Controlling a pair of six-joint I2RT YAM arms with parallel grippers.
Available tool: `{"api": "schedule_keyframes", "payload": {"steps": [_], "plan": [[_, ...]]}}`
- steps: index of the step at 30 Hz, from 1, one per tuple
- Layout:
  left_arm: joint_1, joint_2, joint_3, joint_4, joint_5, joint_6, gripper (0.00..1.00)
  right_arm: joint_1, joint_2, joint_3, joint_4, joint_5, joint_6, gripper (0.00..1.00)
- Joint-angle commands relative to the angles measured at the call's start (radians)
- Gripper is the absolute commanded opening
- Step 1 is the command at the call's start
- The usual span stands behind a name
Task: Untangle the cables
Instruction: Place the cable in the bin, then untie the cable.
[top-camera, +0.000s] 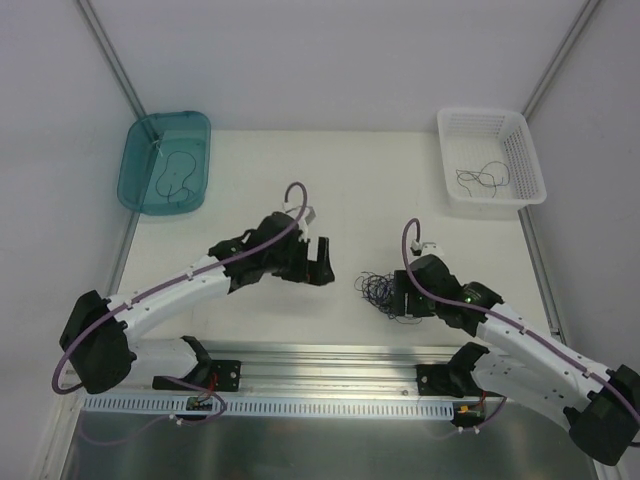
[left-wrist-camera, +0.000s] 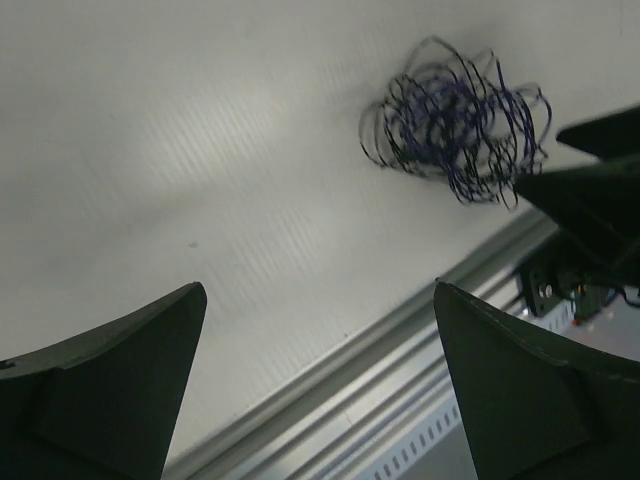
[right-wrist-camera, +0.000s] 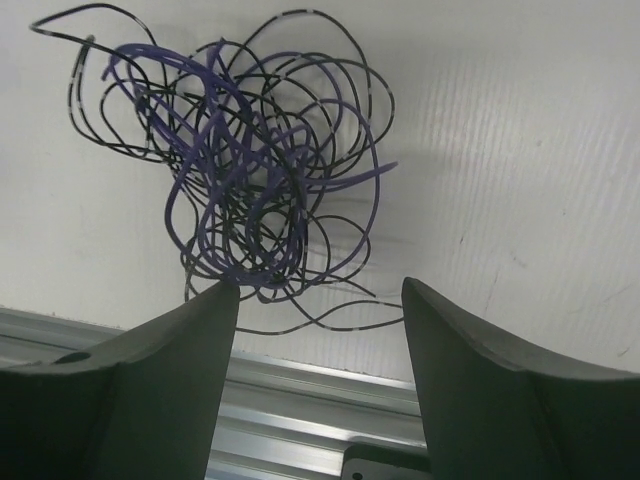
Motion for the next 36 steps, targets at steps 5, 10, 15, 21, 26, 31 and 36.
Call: {"api": "schedule_keyframes", "payload": {"steps": [5,10,15,21,26,31,36], "plan": [[-0.250,0.022,-0.080,0.082,-0.141,-0.153,0.99,-0.025,0.071,-0.031,0.156,-0.071,0.018,0.55],[-0.296,0.068,-0.111,0.133,-0.168,-0.236,0.99,-0.026,0.129,-0.023,0.236,-0.123,0.012,0.29],[-0.314,0.072,-0.122,0.162,-0.194,-0.263,0.99,-0.025,0.120,-0.049,0.290,-0.197,0.032,0.01],[-0.317,0.026,-0.169,0.202,-0.266,-0.342,0.99,-0.010,0.017,-0.063,0.382,-0.339,0.031,0.01],[-0.317,-0.036,-0.185,0.256,-0.320,-0.239,0.99,0.024,0.017,-0.040,0.379,-0.399,-0.023,0.01],[-0.316,-0.069,-0.159,0.271,-0.299,0.076,0.98,0.050,0.013,-0.015,0.376,-0.424,-0.095,0.01],[-0.305,-0.110,-0.209,0.325,-0.210,0.455,0.97,0.049,0.023,0.031,0.301,-0.454,-0.199,0.01]]}}
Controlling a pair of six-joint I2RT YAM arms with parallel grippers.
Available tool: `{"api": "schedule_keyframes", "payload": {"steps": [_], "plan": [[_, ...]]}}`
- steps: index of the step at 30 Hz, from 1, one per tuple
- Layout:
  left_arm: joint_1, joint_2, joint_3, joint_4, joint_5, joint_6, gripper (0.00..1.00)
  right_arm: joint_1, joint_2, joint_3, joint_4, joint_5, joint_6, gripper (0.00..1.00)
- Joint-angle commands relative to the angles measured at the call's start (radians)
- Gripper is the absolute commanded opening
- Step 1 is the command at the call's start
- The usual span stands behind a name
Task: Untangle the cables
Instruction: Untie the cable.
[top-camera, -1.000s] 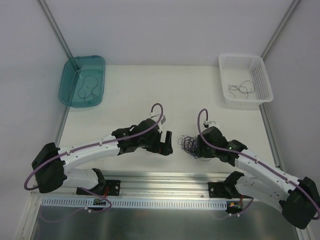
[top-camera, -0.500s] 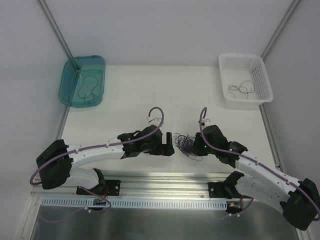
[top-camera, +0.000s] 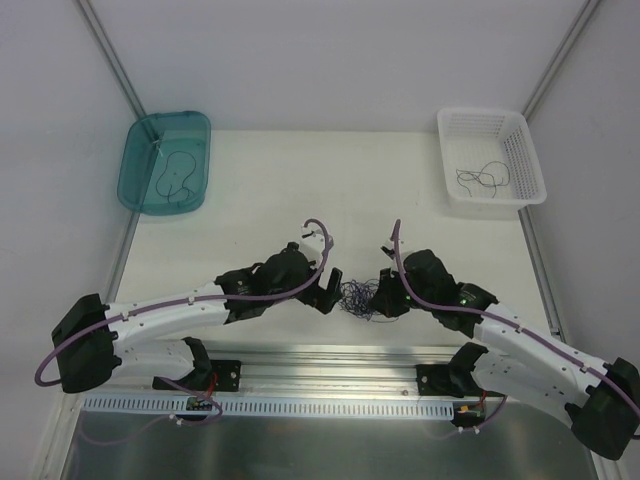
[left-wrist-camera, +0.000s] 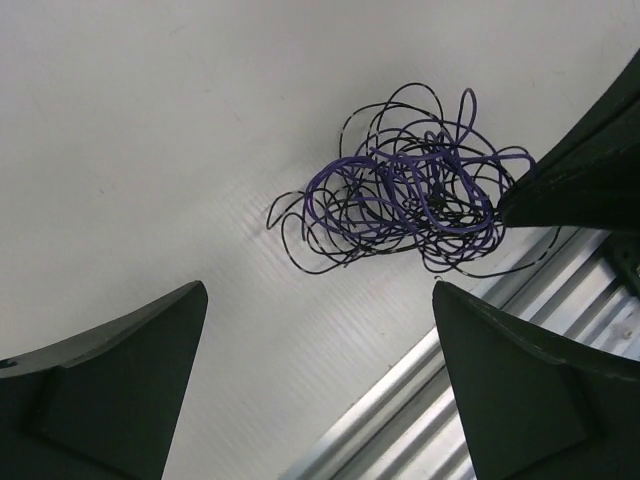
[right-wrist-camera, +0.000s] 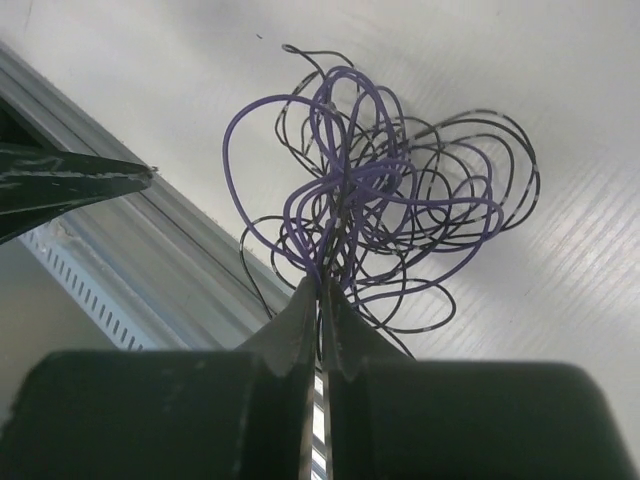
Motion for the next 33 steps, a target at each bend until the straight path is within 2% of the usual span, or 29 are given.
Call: {"api": "schedule_keyframes", "payload": {"steps": [1,2,6,8,11,15,19,26,33], "plan": [[0.001,-0.043,-0.025,0.085,0.074,0.345,0.96,0.003,0.004,0.078,-0.019,-0.056,-0.114,0.01],[0.003,-0.046,-0.033,0.095,0.117,0.422,0.95,0.005,0.007,0.093,-0.024,-0.067,-0.125,0.01],[0.019,-0.043,-0.064,0.142,0.212,0.539,0.87,0.006,0.007,0.120,-0.024,-0.145,-0.162,0.01],[0.036,-0.034,-0.067,0.149,0.255,0.580,0.79,0.006,0.004,0.130,-0.032,-0.168,-0.188,0.01],[0.082,-0.029,-0.080,0.149,0.356,0.587,0.69,0.008,-0.003,0.147,-0.047,-0.182,-0.196,0.01],[0.165,-0.021,-0.105,0.160,0.519,0.562,0.65,0.009,-0.003,0.156,-0.062,-0.179,-0.228,0.01],[0.179,-0.001,-0.106,0.161,0.610,0.551,0.59,0.009,-0.001,0.155,-0.058,-0.177,-0.227,0.01],[0.208,0.062,-0.110,0.160,0.685,0.521,0.56,0.009,-0.019,0.164,-0.059,-0.176,-0.230,0.01],[0.213,0.118,-0.094,0.158,0.690,0.519,0.42,0.009,-0.038,0.166,-0.058,-0.184,-0.228,0.01]]}}
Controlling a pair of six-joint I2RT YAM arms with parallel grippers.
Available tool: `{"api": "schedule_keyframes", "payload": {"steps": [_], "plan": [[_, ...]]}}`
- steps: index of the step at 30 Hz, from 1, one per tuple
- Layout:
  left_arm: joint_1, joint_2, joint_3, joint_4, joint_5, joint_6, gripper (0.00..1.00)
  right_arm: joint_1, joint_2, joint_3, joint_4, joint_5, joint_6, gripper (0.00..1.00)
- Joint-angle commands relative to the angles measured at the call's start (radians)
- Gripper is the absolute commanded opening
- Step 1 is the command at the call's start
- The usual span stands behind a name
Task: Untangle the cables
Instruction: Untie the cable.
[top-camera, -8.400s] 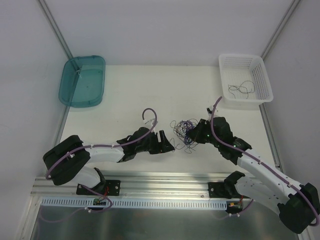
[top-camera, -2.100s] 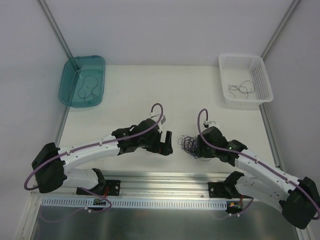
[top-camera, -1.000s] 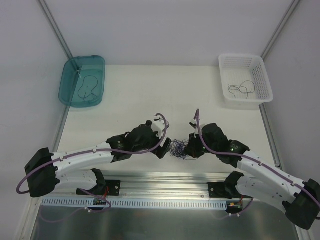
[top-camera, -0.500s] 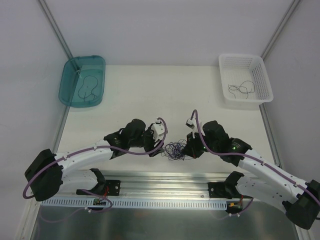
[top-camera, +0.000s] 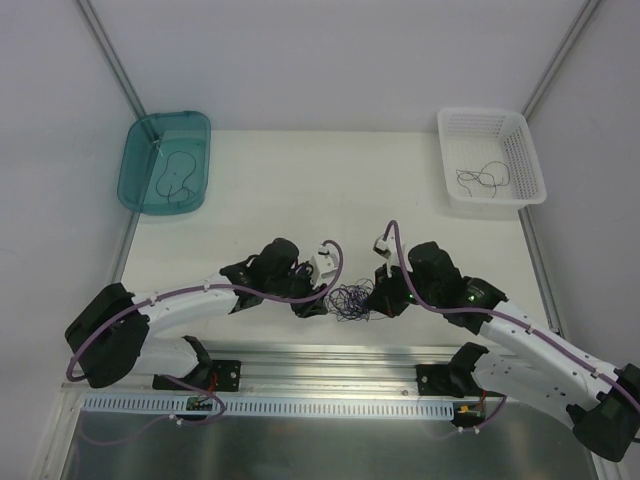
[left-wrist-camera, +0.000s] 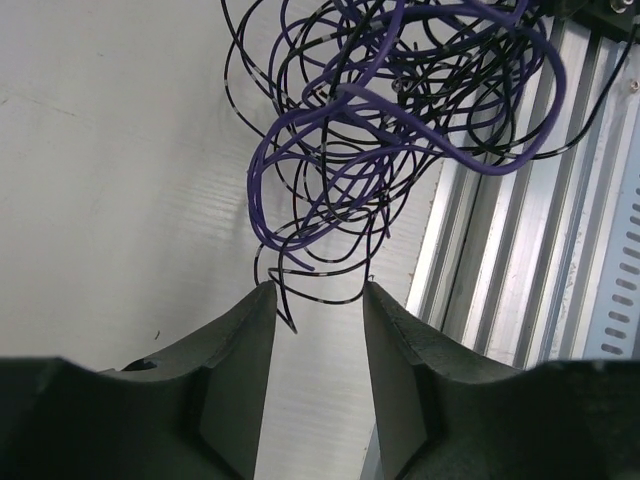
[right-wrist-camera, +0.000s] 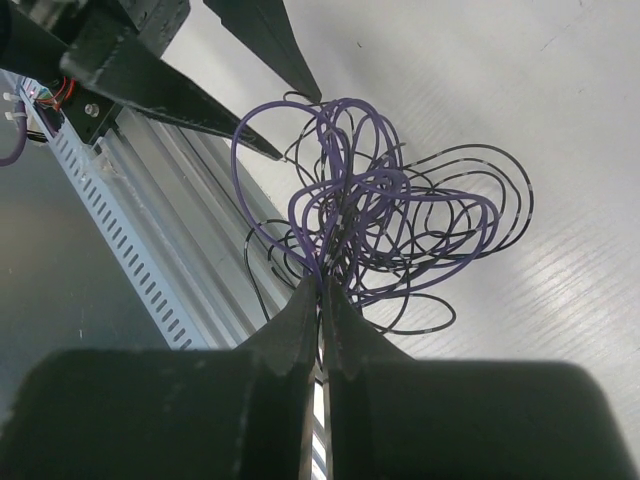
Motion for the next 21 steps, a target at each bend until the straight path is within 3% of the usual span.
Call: {"api": "schedule_keyframes", "payload": {"steps": [1,4,6,11,14,21], "plan": [[0.008,0.021,0.010,0.037,0.053,0.002,0.39,0.005,-0.026,0.055,0.014,-0.026,-0.018,0.01],[0.010,0.033,0.022,0.037,0.049,-0.001,0.27,0.005,-0.029,0.054,0.015,-0.027,-0.016,0.01],[0.010,0.030,0.028,0.036,0.043,-0.006,0.03,0.004,-0.031,0.046,0.015,-0.012,-0.016,0.01],[0.025,-0.040,0.007,0.014,-0.046,-0.030,0.00,0.001,-0.040,0.020,-0.026,0.114,0.004,0.01],[0.080,-0.140,-0.001,-0.029,-0.187,-0.087,0.00,-0.024,-0.044,0.005,-0.077,0.253,0.051,0.01],[0.228,-0.428,0.071,-0.280,-0.465,-0.249,0.00,-0.150,-0.086,-0.020,-0.172,0.453,0.178,0.01]]}}
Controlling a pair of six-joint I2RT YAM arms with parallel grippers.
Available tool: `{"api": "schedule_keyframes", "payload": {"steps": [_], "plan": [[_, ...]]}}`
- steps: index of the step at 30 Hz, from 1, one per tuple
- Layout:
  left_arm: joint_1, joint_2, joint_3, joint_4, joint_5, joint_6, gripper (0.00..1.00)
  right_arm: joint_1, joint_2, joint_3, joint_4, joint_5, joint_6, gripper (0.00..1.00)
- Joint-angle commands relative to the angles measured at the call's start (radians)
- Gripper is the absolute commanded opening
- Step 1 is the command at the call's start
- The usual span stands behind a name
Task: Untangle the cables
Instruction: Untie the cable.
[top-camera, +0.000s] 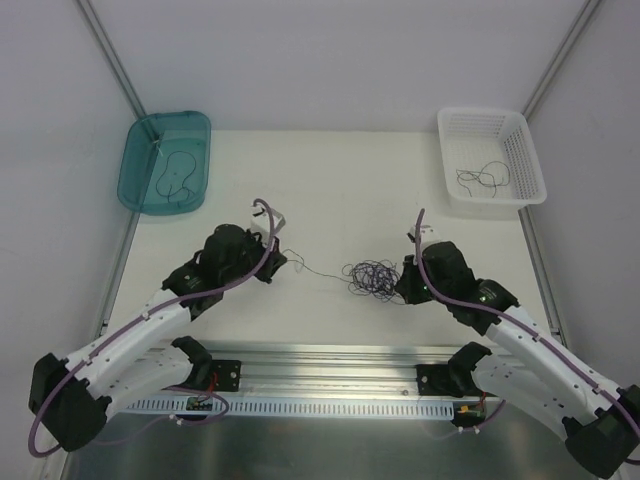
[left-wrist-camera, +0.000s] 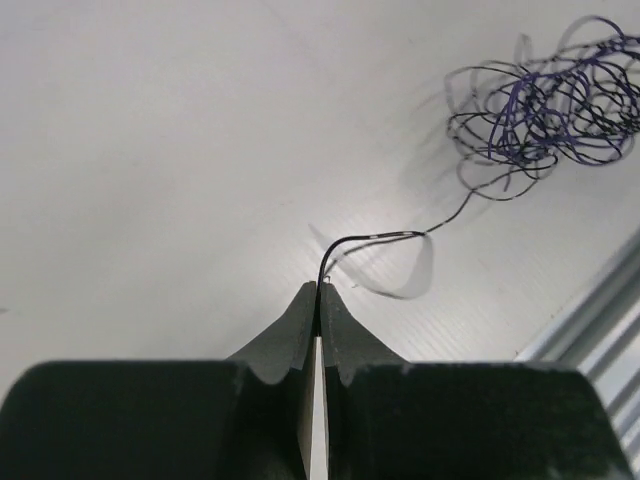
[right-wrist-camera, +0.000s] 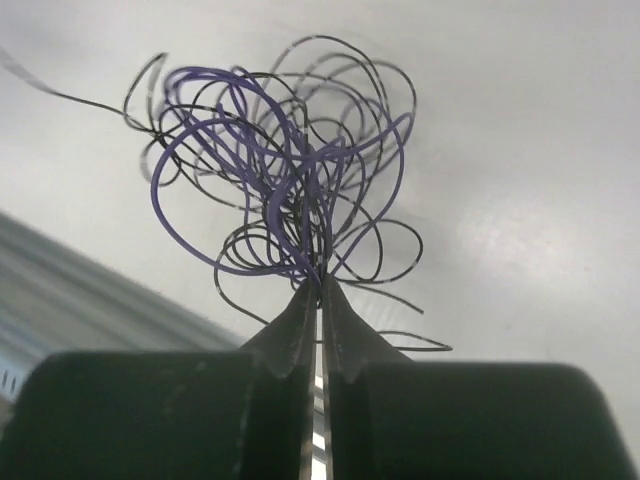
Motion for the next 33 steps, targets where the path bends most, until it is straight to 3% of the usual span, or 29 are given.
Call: {"api": "schedule_keyframes", "payload": {"steps": [1,8,16,30,33], "plan": [[0.052,-0.116,0.069,-0.171,-0.203,-0.110,0.00,-0.046,-0.030,-0.002,-0.079,0.170,0.091,0.01],[0.197,-0.265,0.188,-0.408,-0.522,-0.142,0.00,-0.122,-0.024,0.005,-0.155,0.251,0.169,0.01],[0.365,-0.293,0.316,-0.533,-0.730,-0.090,0.00,-0.170,-0.015,0.012,-0.217,0.325,0.223,0.01],[0.678,-0.216,0.439,-0.539,-0.731,0.067,0.00,-0.407,-0.007,-0.011,-0.211,0.250,0.271,0.01],[0.695,-0.207,0.417,-0.538,-0.724,0.064,0.00,-0.495,0.000,-0.008,-0.207,0.184,0.266,0.01]]}}
